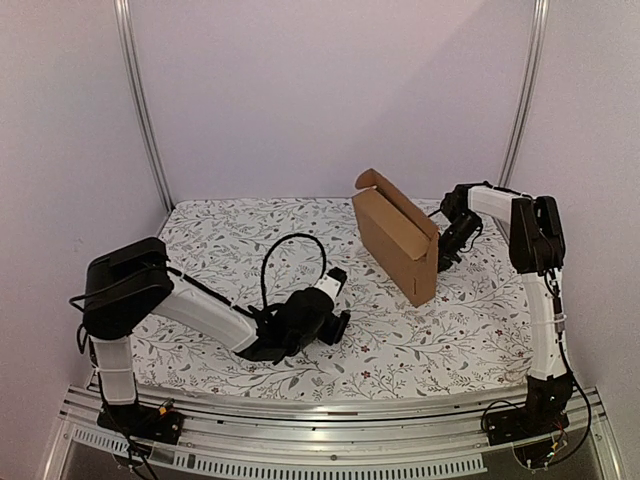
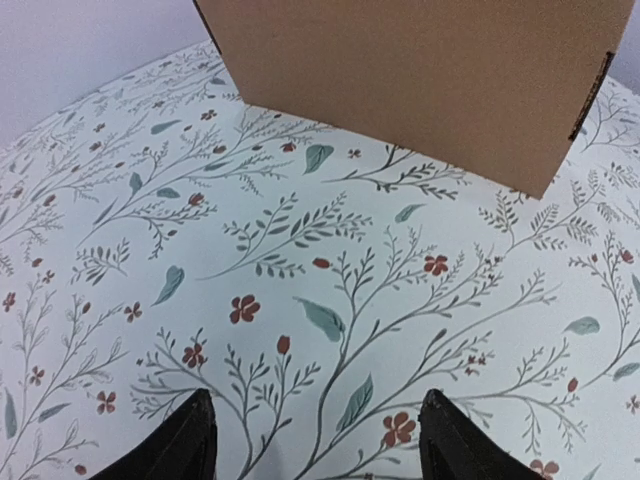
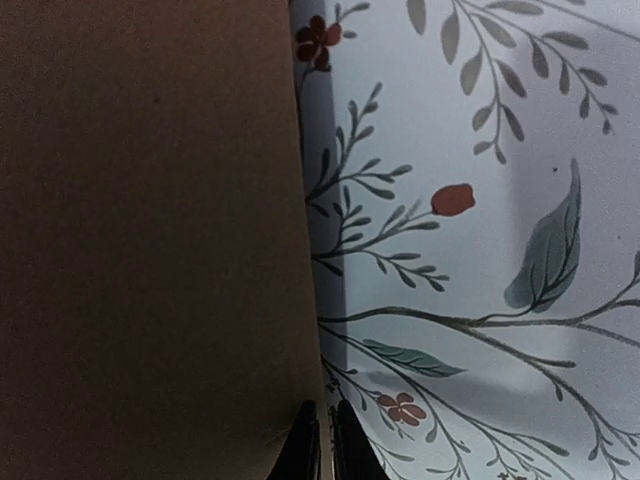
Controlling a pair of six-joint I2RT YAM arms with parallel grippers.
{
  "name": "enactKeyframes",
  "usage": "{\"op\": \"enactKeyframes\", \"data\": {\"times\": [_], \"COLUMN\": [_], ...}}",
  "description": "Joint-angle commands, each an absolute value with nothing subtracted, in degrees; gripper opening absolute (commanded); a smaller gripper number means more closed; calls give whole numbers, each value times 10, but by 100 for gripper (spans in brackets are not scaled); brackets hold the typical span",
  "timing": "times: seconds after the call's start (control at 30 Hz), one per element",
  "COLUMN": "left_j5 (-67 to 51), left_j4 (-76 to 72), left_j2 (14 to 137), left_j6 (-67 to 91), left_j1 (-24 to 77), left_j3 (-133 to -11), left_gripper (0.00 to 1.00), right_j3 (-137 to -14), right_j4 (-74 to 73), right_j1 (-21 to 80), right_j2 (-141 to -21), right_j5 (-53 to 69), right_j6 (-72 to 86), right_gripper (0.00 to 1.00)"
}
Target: Fold the paper box
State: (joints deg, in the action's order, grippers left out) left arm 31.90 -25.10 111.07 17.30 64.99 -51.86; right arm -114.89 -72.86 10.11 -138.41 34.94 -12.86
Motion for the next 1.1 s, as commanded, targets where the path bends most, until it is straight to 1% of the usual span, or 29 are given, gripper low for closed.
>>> {"op": "enactKeyframes", "data": {"times": [0.0,0.1,0.3,0.43,0.63,0.83,0.93,1.07], "left_j5": [304,296,288,291,252,206,195,215], "left_j4": [-423,-463,-440,-425,-372,-355,-355,-360], "left_j2": [1185,1230,1290,1304,1315,1294,1264,1214], "left_j6": [73,34,21,37,60,90,103,105], "left_j1": [642,641,623,600,578,580,590,622], "left_j3": [-582,-637,-747,-779,-826,-815,-779,-711], "left_gripper": [70,71,72,71,71,70,69,69], "right_j3": [-1146,-1133,-1122,-1128,-1159,-1164,-1141,-1130], "right_j4": [-742,-730,-703,-667,-637,-670,-670,-670], "right_j1": [100,100,104,105,121,161,183,199], "right_j2": [-1406,-1392,-1371,-1368,-1369,-1376,-1361,-1342], "right_j5": [344,378,412,409,407,441,443,441], "right_j6": [-141,-146,-158,-154,-164,-207,-226,-234], "right_gripper": [7,8,10,12,16,17,17,18]}}
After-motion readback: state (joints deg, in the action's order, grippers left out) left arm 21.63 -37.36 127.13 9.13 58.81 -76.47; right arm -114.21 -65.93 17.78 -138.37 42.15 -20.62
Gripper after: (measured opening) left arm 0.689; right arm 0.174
